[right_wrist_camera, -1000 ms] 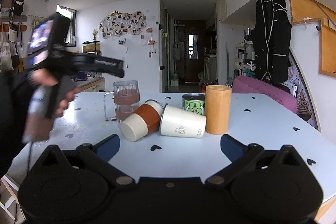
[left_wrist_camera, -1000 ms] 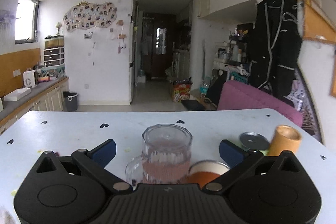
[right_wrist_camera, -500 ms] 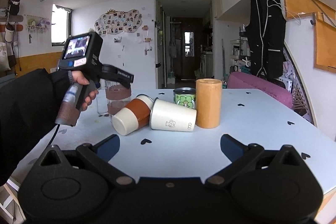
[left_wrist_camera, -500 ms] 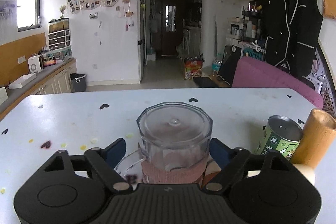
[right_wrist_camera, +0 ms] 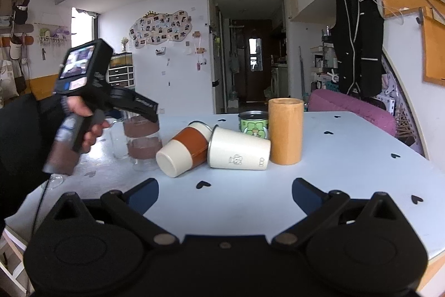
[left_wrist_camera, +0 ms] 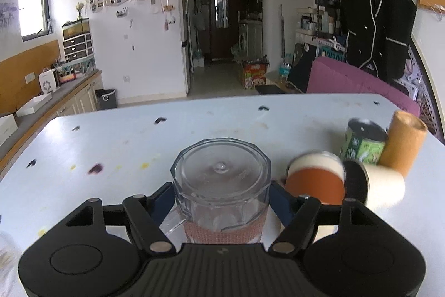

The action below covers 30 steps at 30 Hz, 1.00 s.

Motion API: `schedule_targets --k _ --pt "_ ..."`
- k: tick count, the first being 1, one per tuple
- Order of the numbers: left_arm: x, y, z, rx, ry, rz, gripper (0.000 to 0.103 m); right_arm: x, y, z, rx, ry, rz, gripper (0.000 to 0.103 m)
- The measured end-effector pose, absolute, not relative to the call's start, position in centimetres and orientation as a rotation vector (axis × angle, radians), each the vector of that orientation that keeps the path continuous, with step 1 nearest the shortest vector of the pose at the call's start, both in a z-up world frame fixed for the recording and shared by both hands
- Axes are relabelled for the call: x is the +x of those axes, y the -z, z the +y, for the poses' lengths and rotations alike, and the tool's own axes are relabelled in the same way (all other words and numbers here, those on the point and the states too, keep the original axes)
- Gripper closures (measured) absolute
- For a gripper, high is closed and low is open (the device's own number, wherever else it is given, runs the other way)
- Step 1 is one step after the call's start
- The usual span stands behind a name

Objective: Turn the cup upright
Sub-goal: 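Move the left tool to the upside-down banded glass mug and close on its base, then lift the mug with the left tool and rotate it toward the right tool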

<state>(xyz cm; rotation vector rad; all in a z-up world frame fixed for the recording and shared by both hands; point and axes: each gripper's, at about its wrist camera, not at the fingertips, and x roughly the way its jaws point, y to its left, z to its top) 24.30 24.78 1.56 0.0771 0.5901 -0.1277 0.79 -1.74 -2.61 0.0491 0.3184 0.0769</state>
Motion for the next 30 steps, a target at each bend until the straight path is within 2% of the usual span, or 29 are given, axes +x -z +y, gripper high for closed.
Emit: schedule_targets --k 13,16,17,18,20,22,23,25,26,28,30 --pt "16.6 -1.5 27.7 0.107 0.195 0.598 0.029 1.7 3.0 0.3 0.071 -0.205 0.346 0.0" --pt "17.1 -1.5 27.7 0.102 0.199 0.601 0.026 2.7 3.5 1.6 0.09 -0.295 0.372 0.003" --pt "17.5 -1.6 27.6 0.1 0.201 0.6 0.022 3.2 3.6 2.1 0.097 -0.33 0.386 0.005" --pt "17.8 -1.6 27.5 0.102 0.198 0.596 0.018 3.6 3.8 2.6 0.103 -0.361 0.4 0.011" --pt "18.3 -1.6 27.5 0.104 0.195 0.59 0.017 4.8 4.2 3.8 0.115 -0.416 0.439 0.022" --pt "18.8 -1.5 27.4 0.098 0.194 0.597 0.017 6.2 4.7 5.2 0.122 -0.468 0.491 0.041" --pt "19.0 -1.5 27.4 0.097 0.192 0.602 0.019 6.7 4.9 5.9 0.121 -0.485 0.511 0.046" --pt "19.4 -1.3 27.5 0.089 0.189 0.618 0.024 7.9 5.6 7.4 0.11 -0.514 0.55 0.067" --pt "19.6 -1.3 27.7 0.074 0.201 0.626 0.028 8.4 5.8 8.1 0.107 -0.528 0.562 0.071" --pt "19.4 -1.3 27.8 0.066 0.205 0.629 0.028 9.2 6.2 9.5 0.112 -0.567 0.589 0.08" --pt "19.2 -1.4 27.9 0.067 0.213 0.625 0.028 10.1 6.7 10.8 0.121 -0.594 0.613 0.083"
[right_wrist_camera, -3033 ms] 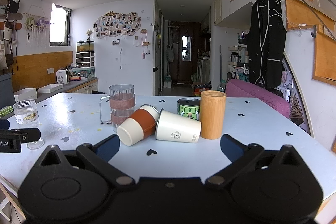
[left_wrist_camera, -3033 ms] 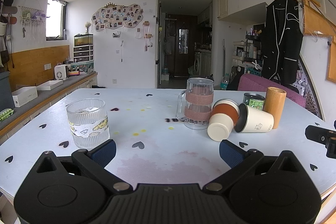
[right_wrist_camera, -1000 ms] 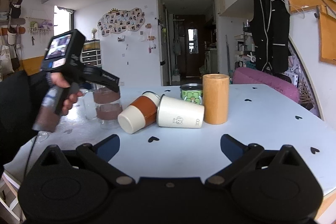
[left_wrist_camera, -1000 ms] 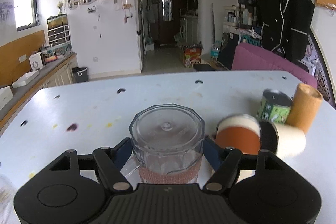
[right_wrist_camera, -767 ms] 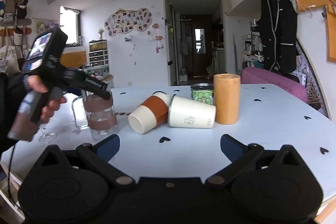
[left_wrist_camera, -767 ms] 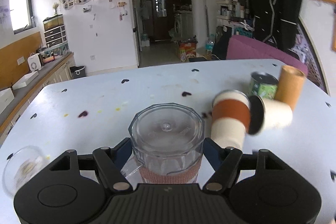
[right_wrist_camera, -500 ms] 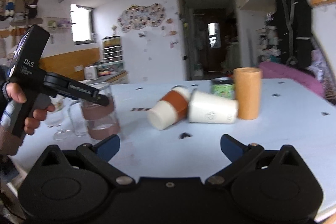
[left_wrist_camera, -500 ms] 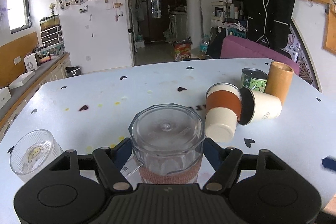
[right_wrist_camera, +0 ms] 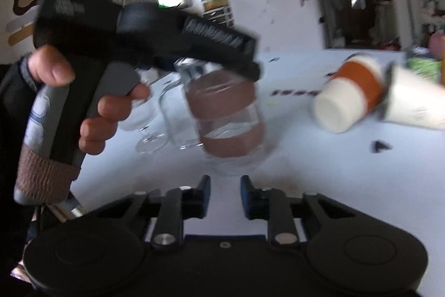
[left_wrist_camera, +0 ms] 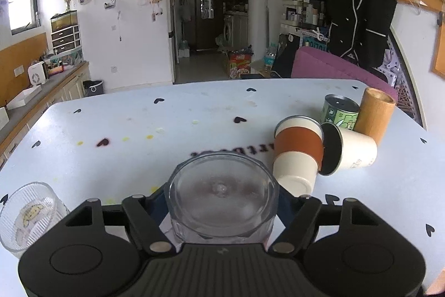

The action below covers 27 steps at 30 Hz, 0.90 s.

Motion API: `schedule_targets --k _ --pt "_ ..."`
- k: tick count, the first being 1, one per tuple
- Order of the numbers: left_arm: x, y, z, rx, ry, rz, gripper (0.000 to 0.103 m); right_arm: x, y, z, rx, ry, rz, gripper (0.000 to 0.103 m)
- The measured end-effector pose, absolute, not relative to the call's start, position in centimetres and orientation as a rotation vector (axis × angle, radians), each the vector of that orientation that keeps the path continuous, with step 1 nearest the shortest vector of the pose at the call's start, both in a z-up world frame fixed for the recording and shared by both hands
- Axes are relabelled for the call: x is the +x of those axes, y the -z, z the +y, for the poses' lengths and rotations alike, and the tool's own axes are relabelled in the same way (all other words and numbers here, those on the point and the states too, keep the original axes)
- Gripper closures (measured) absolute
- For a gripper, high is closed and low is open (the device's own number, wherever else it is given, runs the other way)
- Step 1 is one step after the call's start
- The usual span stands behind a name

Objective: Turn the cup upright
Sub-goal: 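Lift the mug with the left tool and rotate it toward the right tool, then close the right tool around the mug body while the left tool releases it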

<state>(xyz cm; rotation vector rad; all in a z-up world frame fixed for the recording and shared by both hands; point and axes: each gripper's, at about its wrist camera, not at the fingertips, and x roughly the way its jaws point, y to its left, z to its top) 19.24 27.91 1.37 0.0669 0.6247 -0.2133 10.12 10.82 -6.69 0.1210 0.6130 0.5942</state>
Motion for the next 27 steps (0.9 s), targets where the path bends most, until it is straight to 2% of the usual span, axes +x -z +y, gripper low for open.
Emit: schedule_targets --k 10,19,23,27 --pt "14.7 -1.1 29.3 0.063 0.271 0.57 0.028 12.9 8.0 11.4 0.218 -0.533 0.65 0.087" --pt "10.3 1.8 29.5 0.074 0.295 0.554 0.029 12.6 8.7 10.0 0.252 -0.483 0.663 0.086" --pt "9.7 2.6 29.8 0.06 0.311 0.57 0.036 12.1 8.9 9.9 0.193 -0.46 0.644 0.086" --pt "9.2 3.4 29.8 0.056 0.311 0.564 0.037 11.9 8.6 8.8 0.171 -0.43 0.644 0.079"
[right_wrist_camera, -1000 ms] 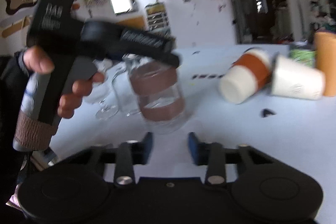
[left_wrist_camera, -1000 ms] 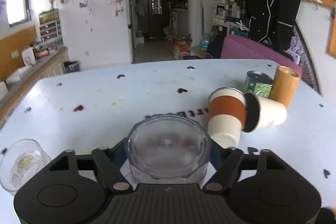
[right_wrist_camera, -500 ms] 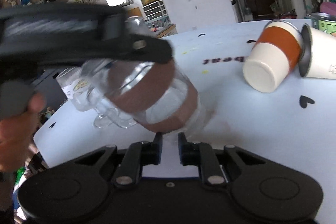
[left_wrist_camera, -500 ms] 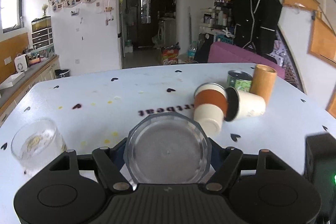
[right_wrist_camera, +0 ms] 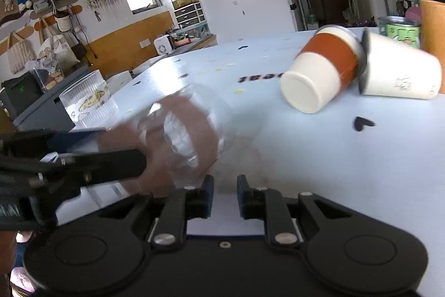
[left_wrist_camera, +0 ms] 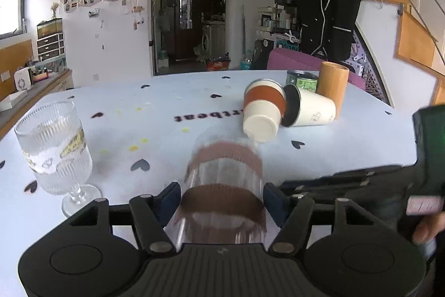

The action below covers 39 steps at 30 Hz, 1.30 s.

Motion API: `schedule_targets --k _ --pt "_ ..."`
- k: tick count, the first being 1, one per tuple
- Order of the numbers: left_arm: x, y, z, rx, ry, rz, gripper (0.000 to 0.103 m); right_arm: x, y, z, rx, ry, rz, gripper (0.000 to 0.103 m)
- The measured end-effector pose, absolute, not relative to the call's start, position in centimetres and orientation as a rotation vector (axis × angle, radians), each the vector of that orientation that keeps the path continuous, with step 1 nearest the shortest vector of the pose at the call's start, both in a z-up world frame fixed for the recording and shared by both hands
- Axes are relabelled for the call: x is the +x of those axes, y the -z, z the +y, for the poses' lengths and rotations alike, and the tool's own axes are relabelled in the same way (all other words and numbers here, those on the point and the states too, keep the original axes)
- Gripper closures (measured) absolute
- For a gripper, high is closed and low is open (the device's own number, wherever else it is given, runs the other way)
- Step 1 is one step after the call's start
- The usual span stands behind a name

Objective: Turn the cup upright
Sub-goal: 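Close the right tool around the mug body while the left tool releases it, then lower the mug rim-up onto the table beside the stemmed glass with the right tool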

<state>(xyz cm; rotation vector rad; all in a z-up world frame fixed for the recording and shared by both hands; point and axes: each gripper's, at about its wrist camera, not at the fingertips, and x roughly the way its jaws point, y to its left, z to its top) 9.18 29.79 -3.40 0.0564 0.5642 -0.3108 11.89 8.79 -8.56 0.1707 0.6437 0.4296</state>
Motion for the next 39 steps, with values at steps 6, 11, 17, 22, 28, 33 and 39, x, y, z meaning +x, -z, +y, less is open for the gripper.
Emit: schedule_targets --k 6,11,17,22,28,33,39 --pt "8.9 3.6 29.8 0.048 0.304 0.555 0.037 11.9 7.1 6.0 0.221 -0.378 0.64 0.074" --pt "8.6 3.7 29.9 0.043 0.3 0.55 0.036 12.8 4.8 4.9 0.413 -0.403 0.652 0.042" --pt "7.7 3.5 30.5 0.05 0.287 0.543 0.028 15.9 5.1 6.0 0.675 -0.469 0.795 0.015" --pt "6.5 3.4 31.3 0.038 0.291 0.543 0.022 17.6 6.7 8.6 0.727 -0.489 0.936 0.015" --pt "5.9 3.8 32.3 0.008 0.287 0.552 0.022 18.6 7.7 11.0 0.684 -0.474 1.007 0.018" --pt "5.7 3.8 32.9 -0.015 0.283 0.547 0.021 17.8 6.9 11.9 0.6 -0.492 0.954 0.022" --pt "5.3 3.9 34.3 -0.041 0.253 0.535 0.021 15.2 2.9 15.2 0.334 -0.528 0.679 0.023"
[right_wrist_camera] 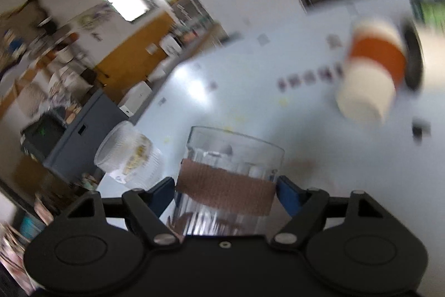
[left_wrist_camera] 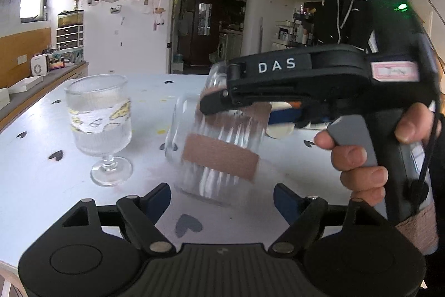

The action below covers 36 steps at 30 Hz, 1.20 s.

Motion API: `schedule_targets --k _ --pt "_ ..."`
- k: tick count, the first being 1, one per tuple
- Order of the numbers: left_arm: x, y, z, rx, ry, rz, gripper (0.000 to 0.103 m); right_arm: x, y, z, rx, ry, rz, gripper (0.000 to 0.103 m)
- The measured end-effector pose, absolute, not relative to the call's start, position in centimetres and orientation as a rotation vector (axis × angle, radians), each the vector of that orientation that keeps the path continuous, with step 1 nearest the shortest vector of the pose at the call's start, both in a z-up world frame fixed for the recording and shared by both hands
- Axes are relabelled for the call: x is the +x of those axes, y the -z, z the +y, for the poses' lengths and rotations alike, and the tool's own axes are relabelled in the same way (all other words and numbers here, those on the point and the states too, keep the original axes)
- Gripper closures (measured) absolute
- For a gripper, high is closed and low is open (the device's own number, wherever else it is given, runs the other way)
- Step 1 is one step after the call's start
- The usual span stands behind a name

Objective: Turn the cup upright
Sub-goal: 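Lower the mug rim-up onto the table beside the stemmed glass with the right tool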

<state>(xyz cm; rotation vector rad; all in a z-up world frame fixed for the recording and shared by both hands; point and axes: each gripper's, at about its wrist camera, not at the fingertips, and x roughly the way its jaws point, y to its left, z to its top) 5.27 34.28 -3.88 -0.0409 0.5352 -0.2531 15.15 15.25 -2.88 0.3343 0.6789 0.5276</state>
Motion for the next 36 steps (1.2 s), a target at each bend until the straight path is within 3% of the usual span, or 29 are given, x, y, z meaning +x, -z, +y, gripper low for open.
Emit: schedule_targets --k 10,18,28,30,34,36 --pt "5.0 4.6 36.9 -0.096 0.205 0.543 0.021 11.7 1.3 20.5 -0.171 -0.486 0.336 0.025" --pt "4.7 5.5 37.5 -0.111 0.189 0.561 0.021 10.4 2.4 21.0 -0.246 -0.457 0.305 0.025" --pt "4.5 6.4 38.3 -0.091 0.174 0.576 0.021 10.5 3.3 18.5 -0.153 -0.528 0.433 0.02" --pt "4.6 6.7 38.5 -0.097 0.164 0.584 0.021 10.5 3.8 18.2 -0.164 -0.529 0.45 0.024" --pt "4.6 6.9 38.6 -0.101 0.155 0.59 0.021 10.5 4.4 18.8 -0.174 -0.562 0.464 0.041" --pt "4.5 6.9 38.6 -0.1 0.151 0.587 0.021 10.8 4.5 19.4 -0.192 -0.551 0.456 0.041"
